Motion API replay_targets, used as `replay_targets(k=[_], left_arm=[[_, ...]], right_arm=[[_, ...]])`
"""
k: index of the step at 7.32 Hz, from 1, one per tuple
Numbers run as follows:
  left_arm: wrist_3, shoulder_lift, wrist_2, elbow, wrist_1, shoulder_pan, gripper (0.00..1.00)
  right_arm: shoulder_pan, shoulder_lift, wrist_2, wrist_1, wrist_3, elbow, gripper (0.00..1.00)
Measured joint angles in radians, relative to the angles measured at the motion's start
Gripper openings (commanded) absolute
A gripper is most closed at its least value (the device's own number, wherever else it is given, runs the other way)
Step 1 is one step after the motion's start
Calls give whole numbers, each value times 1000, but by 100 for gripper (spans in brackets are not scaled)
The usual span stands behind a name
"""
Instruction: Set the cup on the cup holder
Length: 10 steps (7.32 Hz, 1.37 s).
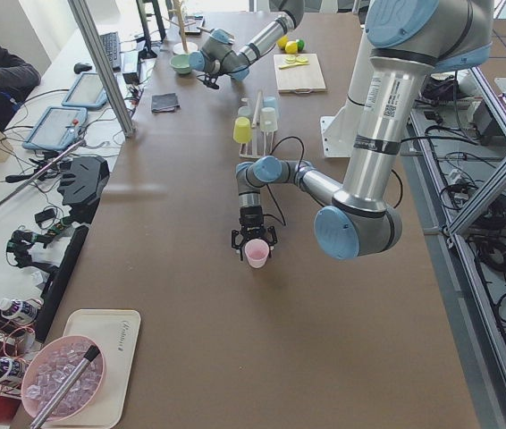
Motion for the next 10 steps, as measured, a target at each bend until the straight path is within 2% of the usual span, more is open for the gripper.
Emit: replay_targets(k=[3,4,5,6,8,9,10], left_arm=[[1,33,0,-19,-28,-4,97],[1,39,0,-23,-35,-6,81],[2,44,0,-27,-44,-7,57],[2,48,-1,-36,-49,-9,41],[4,50,-4,-70,-52,-18,41],[6,51,-2,-97,-51,-33,50],[8,51,0,-122,-51,-55,50]], right_arm=[[-15,-3,-44,-12,-24,-14,100],[-16,-4,-57,-22,-38,-16,100],[-16,-5,-71,-29,-48,-17,100],[-16,-6,-80,-35,-54,-17,100],[-18,-11,-89,-41,-58,-17,100],[-20,-12,-97,-42,-58,-17,100],[-22,-13,-104,-44,-59,-17,100]])
